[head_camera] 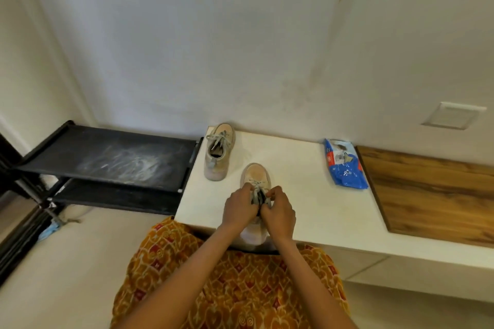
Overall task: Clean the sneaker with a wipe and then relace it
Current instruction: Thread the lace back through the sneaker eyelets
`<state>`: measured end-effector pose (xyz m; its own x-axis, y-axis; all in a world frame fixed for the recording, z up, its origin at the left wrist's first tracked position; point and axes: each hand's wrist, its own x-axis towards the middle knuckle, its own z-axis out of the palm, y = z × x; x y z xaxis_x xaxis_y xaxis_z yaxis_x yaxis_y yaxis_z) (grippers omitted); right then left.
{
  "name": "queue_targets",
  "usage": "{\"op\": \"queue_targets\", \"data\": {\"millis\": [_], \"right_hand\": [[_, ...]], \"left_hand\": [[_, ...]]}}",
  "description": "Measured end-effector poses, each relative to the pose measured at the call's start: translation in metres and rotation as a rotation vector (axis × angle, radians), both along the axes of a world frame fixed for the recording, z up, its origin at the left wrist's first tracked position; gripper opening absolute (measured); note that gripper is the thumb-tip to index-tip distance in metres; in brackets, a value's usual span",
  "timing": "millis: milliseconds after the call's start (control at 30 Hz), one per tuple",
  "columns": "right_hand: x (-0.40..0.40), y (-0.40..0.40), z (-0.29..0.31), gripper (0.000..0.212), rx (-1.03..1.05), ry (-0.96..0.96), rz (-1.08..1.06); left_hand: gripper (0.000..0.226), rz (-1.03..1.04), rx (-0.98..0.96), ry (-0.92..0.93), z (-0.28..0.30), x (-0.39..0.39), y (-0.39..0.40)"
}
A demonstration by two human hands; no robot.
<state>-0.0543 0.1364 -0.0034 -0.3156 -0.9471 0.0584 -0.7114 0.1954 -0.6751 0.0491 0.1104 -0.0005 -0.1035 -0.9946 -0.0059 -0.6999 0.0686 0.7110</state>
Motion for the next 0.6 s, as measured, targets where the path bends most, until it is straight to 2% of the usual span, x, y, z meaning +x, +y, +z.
{"op": "queue_targets", "data": {"millis": [167,300,367,467,533,600], "right_hand": [[0.008,0.012,-0.004,0.018,0.052,0.111,0.004],[0.004,0.011,0.003,0.027,0.081,0.009,-0.042],[0.006,0.006,0.012,0.029,0.071,-0.205,-0.096],[0.013,0.0,0.041,0.025,0.019,-0.66,-0.19],[0.012,-0.002,0.064,0.019,-0.038,-0.871,-0.217],[0.009,-0.003,0.085,0.021,-0.114,-0.965,-0.219]], "left_hand": [[0.028,-0.024,-0.061,-0.046,-0.005,0.014,0.023],[0.01,0.006,-0.079,-0.033,0.001,0.015,0.024],[0.009,0.004,-0.073,-0.096,0.003,0.013,0.022],[0.02,-0.002,-0.118,-0.209,0.007,0.009,0.026],[0.025,0.029,-0.093,-0.196,0.006,0.009,0.024],[0.024,0.075,0.005,-0.063,0.005,0.011,0.017]]}}
